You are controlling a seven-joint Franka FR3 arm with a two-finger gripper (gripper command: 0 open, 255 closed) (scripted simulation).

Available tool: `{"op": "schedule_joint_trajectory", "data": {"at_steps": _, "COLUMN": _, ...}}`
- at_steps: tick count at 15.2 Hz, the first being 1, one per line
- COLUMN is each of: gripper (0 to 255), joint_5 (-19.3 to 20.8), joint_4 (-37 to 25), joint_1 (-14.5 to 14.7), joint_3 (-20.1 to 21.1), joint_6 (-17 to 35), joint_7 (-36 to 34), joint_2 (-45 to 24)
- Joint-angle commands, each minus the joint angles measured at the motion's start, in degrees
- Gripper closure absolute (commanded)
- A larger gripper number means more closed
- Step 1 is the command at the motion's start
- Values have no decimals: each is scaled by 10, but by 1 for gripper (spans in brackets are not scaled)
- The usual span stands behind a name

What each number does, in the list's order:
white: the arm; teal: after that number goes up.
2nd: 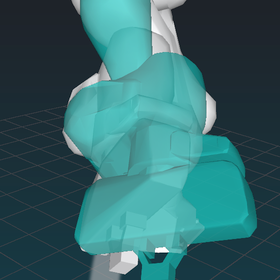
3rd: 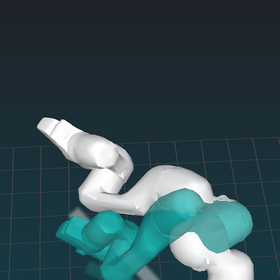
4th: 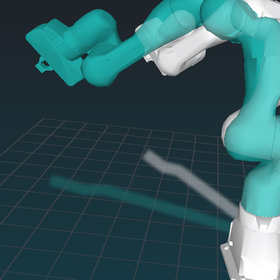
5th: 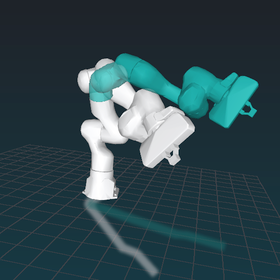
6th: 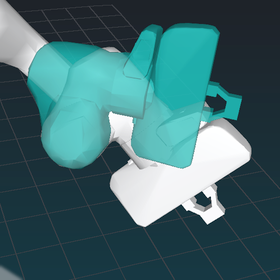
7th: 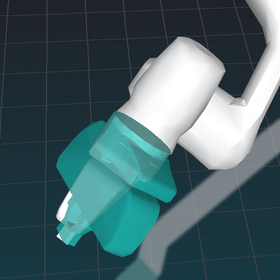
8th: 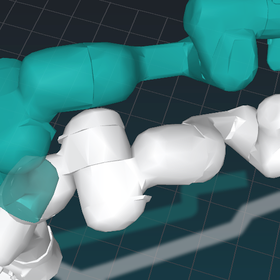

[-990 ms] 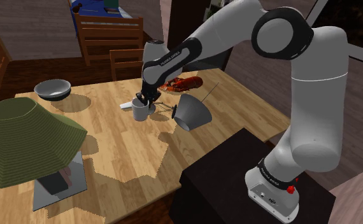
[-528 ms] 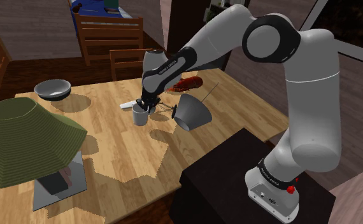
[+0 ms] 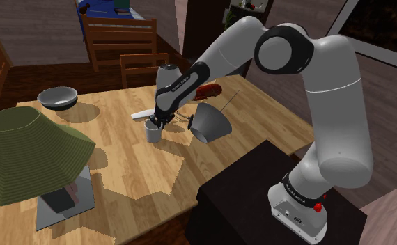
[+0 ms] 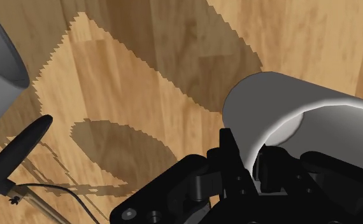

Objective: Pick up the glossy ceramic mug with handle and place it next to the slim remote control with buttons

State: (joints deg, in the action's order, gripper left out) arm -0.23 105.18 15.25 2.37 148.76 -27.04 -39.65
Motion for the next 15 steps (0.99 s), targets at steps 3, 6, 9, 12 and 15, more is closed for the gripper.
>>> {"op": "schedule_joint_trajectory", "data": {"at_steps": 3, "gripper": 255, "joint_5": 0, "joint_4": -1, "joint_1": 0, "joint_3": 0, "joint_6": 10, "joint_7": 0, "joint_2": -11}}
{"op": "schedule_joint_trajectory", "data": {"at_steps": 6, "gripper": 255, "joint_5": 0, "joint_4": -1, "joint_1": 0, "joint_3": 0, "joint_6": 10, "joint_7": 0, "joint_2": -11}}
{"op": "schedule_joint_trajectory", "data": {"at_steps": 9, "gripper": 255, "joint_5": 0, "joint_4": -1, "joint_1": 0, "joint_3": 0, "joint_6": 10, "joint_7": 0, "joint_2": -11}}
{"op": "schedule_joint_trajectory", "data": {"at_steps": 12, "gripper": 0, "joint_5": 0, "joint_4": -1, "joint_1": 0, "joint_3": 0, "joint_6": 10, "joint_7": 0, "joint_2": -11}}
{"op": "schedule_joint_trajectory", "data": {"at_steps": 15, "gripper": 0, "joint_5": 0, "joint_4": -1, "joint_1": 0, "joint_3": 0, "joint_6": 10, "joint_7": 0, "joint_2": -11}}
